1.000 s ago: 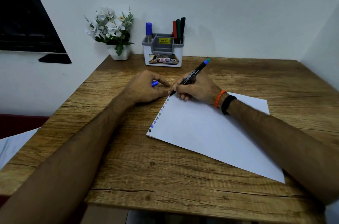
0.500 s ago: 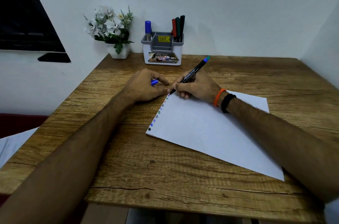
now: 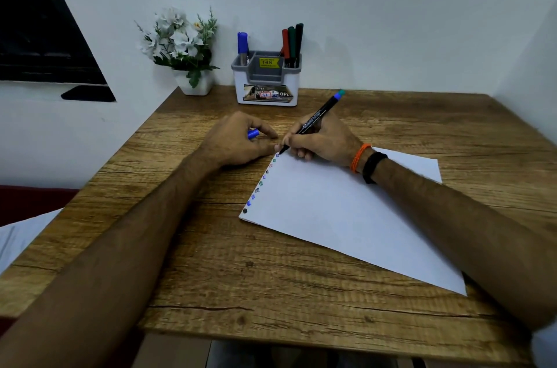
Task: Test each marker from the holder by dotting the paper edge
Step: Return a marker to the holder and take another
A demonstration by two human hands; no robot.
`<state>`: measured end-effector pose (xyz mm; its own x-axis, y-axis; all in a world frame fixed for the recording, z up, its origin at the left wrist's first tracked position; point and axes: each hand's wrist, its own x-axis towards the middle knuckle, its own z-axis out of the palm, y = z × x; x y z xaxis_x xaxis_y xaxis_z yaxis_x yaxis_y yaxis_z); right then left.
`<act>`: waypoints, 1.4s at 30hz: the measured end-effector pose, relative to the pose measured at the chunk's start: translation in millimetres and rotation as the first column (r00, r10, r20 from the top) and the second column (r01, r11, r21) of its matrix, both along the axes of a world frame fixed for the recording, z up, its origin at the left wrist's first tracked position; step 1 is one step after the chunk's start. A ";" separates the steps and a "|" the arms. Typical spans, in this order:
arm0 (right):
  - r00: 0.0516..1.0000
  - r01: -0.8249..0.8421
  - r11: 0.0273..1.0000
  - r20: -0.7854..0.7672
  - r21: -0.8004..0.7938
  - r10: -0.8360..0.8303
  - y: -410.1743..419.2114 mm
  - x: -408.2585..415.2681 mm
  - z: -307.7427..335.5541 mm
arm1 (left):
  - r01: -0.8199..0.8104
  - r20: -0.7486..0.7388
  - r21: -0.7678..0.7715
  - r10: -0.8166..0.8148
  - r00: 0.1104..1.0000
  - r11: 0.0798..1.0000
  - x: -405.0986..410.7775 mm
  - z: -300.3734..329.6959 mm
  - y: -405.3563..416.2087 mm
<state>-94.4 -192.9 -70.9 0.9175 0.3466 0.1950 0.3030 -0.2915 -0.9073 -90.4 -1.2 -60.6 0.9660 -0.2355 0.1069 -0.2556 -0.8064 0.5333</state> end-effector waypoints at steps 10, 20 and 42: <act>0.999 0.026 0.987 -0.039 0.160 -0.020 -1.5 0.1 1.2 | -0.023 0.008 0.003 0.023 1.000 1.000 -5.8 2.3 -1.7; 0.997 0.073 0.945 -0.031 0.320 -0.067 -9.9 1.9 11.2 | -0.039 -0.015 -0.414 0.036 0.999 0.909 -5.3 11.1 6.1; 0.998 0.054 0.930 -0.006 0.365 -0.056 -12.3 2.3 14.4 | 0.146 0.106 -0.653 -0.100 0.989 0.743 -10.8 10.1 -6.7</act>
